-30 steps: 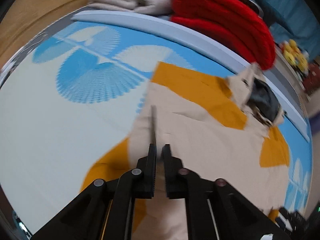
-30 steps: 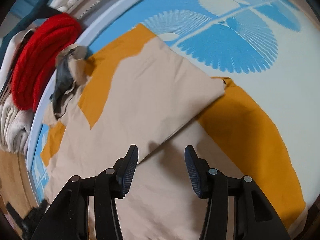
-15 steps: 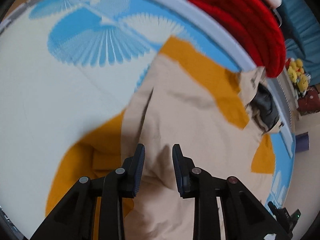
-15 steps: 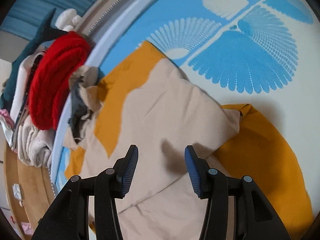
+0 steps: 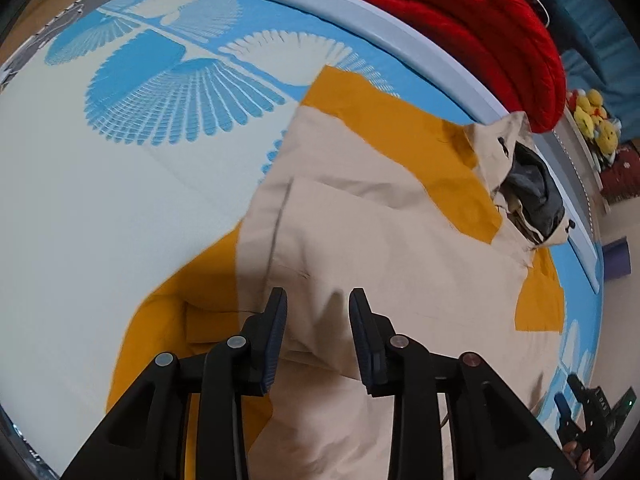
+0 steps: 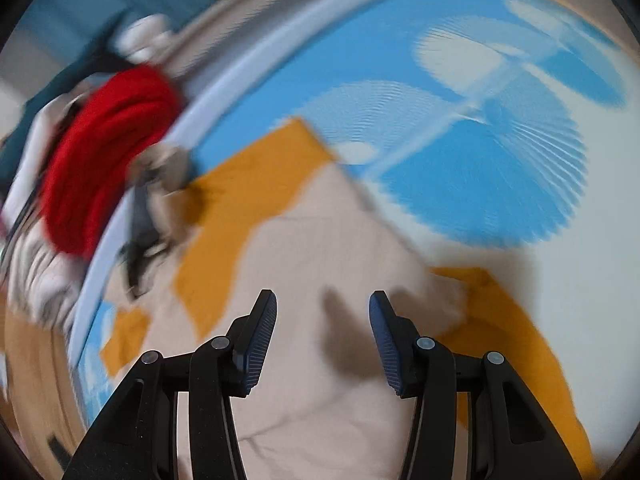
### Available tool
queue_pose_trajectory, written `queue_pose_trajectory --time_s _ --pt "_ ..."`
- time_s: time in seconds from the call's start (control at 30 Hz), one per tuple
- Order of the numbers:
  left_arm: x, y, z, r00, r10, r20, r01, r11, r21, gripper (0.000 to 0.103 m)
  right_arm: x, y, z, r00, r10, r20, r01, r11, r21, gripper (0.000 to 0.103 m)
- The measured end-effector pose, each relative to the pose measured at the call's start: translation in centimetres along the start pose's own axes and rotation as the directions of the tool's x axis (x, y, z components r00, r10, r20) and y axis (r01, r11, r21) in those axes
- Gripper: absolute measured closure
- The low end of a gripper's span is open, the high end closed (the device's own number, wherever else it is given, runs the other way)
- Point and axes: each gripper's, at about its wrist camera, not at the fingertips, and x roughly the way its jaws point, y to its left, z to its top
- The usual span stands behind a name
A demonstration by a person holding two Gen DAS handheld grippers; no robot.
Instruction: Fold large clothes
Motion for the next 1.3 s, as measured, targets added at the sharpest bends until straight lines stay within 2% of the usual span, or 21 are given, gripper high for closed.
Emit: queue_pose_trajectory --time_s 0.07,0.1,0.17,0.23,0.33,0.43,0.53,0.67,0.73,0.83,0.97,1.13,1.3 --pt "1.2 0.2 -0.2 0.999 0.002 -0.042 -0.002 1.0 -0.008 0.075 0.9 0.5 -0.4 0.998 0.036 -0.044 -0.037 0.999 -0.01 0.053" --pt "1.9 0.4 -0.4 0.997 0.002 -0.071 -0.003 1.0 -0.02 0.075 2.1 0.2 -0.8 0.995 0.038 -0.094 -0.038 0.999 0.003 0.053" --pt "3.3 1.1 -0.7 0.991 -0.005 -0.135 -0.001 0.999 -0.051 0.074 3.9 -0.8 -1.5 0.986 -0.004 -0.169 0.01 0.999 0.037 0.053" --pt "3.3 1.1 -1.0 0.99 -0.008 -0.142 0.001 0.999 -0.053 0.074 5.2 -2.3 -2.0 0.972 -0.08 -0.222 0.099 0.992 0.073 0.053" --pt "2.1 0.5 -0.8 0.993 -0.007 -0.118 0.003 1.0 -0.029 0.07 5.2 -2.9 -2.0 0.97 -0.077 -0.229 0.104 0.989 0.109 0.053" --pt "0.6 -1.0 -0.9 0.998 0.017 -0.065 -0.015 0.999 0.04 0.07 3.0 -0.8 -1.5 0.986 -0.094 -0.14 0.1 0.995 0.03 0.053" --pt "-0.6 -2.5 -1.3 0.999 0.04 -0.02 -0.038 0.994 0.105 0.07 0.4 1.9 -0.9 0.998 -0.049 -0.032 0.047 0.996 -0.072 0.053" --pt "-2.8 -4.9 -1.6 0.997 0.05 0.059 -0.06 0.982 0.176 0.07 -3.4 5.7 -0.8 0.994 0.012 0.105 0.013 0.971 -0.238 0.053" --pt "-4.1 -6.2 -1.8 0.993 0.047 0.106 -0.069 0.974 0.216 0.07 -5.2 7.7 -1.3 0.985 0.06 0.161 -0.003 0.944 -0.33 0.053" --pt "-5.8 -7.6 -1.9 0.984 0.047 0.171 -0.091 0.962 0.257 0.07 -6.8 9.2 -2.3 0.975 0.093 0.202 0.005 0.9 -0.436 0.053" --pt "-7.2 -8.7 -2.3 0.973 0.048 0.225 -0.113 0.952 0.286 0.069 -7.8 9.9 -3.4 0.975 0.096 0.201 0.014 0.873 -0.487 0.053" --pt "-8.0 -10.0 -3.0 0.965 0.026 0.26 -0.108 0.946 0.306 0.05 -9.2 10.2 -4.1 0.967 0.093 0.239 0.046 0.854 -0.517 0.053" --pt "-9.0 -12.4 -4.2 0.946 -0.001 0.323 -0.126 0.919 0.373 0.042 -10.8 10.1 -4.5 0.958 0.096 0.271 0.072 0.832 -0.55 0.053"
